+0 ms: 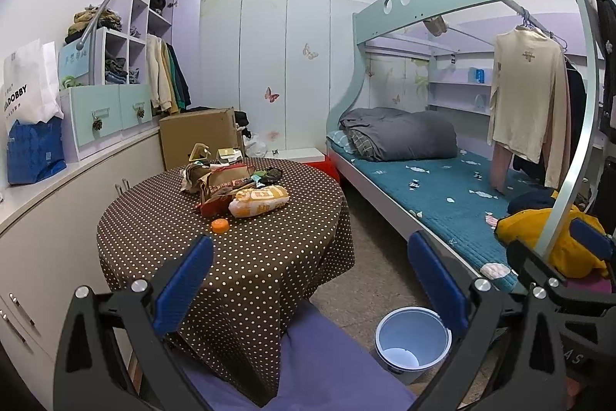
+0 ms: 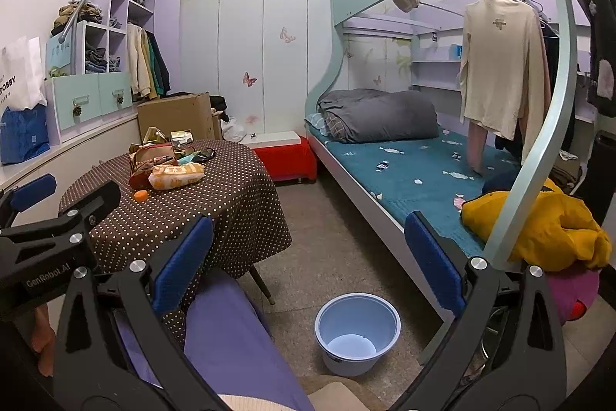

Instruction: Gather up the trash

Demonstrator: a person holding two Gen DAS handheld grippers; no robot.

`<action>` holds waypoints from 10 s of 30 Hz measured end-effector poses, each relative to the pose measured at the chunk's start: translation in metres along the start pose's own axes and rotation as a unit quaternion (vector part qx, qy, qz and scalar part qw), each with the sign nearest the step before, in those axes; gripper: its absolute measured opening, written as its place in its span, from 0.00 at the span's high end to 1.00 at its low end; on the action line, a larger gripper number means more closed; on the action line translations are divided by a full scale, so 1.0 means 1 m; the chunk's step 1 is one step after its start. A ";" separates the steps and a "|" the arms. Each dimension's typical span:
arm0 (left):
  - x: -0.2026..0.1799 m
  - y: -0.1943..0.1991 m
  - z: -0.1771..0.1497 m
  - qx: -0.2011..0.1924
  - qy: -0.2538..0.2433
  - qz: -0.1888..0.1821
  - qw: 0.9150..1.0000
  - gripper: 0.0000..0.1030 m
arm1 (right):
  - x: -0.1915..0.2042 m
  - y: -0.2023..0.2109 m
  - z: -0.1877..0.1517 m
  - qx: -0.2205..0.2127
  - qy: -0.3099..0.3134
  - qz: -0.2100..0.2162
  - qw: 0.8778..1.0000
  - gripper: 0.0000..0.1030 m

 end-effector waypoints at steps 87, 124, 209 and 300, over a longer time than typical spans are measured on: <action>0.076 -0.106 -0.012 0.117 0.058 0.062 0.989 0.04 | 0.064 -0.124 -0.007 0.119 0.021 0.059 0.991 0.06; 0.250 -0.236 -0.030 0.260 0.173 0.110 0.944 0.04 | 0.268 -0.323 -0.013 0.302 0.078 0.223 0.924 0.06; -0.155 -0.287 -0.060 0.339 -0.103 -0.182 0.917 0.72 | -0.117 -0.257 -0.075 0.316 -0.123 -0.067 0.938 0.30; 0.015 -0.264 -0.002 0.273 0.019 -0.079 0.958 0.30 | 0.047 -0.304 -0.031 0.313 -0.035 0.068 0.947 0.12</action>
Point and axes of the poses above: each gripper's, at about its wrist camera, not at the fingertips, and y roughly against the way its jaws point, x to its left, z to its top, the point moved 8 cm from there along -y, roughly the way its jaws point, and after that the axes turned 2 degrees about -x, right-handed, at the moved point
